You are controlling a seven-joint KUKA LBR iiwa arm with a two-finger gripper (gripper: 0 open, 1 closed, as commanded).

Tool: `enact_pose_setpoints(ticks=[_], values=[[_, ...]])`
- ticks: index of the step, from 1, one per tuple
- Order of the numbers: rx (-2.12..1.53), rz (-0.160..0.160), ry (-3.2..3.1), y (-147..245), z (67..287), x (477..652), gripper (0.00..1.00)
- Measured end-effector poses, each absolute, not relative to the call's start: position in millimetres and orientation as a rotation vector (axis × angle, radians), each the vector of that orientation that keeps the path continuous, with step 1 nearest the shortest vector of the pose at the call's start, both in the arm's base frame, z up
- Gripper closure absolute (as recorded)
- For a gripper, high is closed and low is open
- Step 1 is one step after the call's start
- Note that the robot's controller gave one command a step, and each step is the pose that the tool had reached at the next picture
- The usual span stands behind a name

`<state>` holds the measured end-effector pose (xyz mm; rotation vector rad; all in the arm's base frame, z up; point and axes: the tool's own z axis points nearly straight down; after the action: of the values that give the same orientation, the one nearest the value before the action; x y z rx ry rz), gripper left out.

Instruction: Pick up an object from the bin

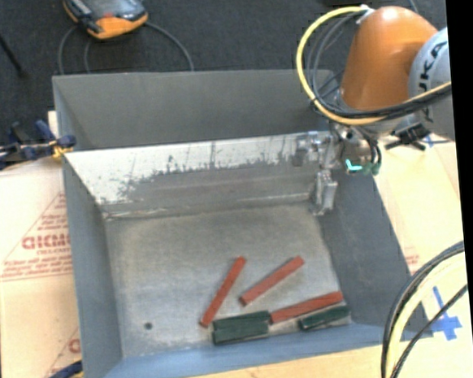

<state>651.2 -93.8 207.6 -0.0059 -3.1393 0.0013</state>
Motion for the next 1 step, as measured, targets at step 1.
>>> enact_pose_setpoints(ticks=[1], values=[[-0.003,0.003,-3.147,-93.7,212.4,652.9,0.0]])
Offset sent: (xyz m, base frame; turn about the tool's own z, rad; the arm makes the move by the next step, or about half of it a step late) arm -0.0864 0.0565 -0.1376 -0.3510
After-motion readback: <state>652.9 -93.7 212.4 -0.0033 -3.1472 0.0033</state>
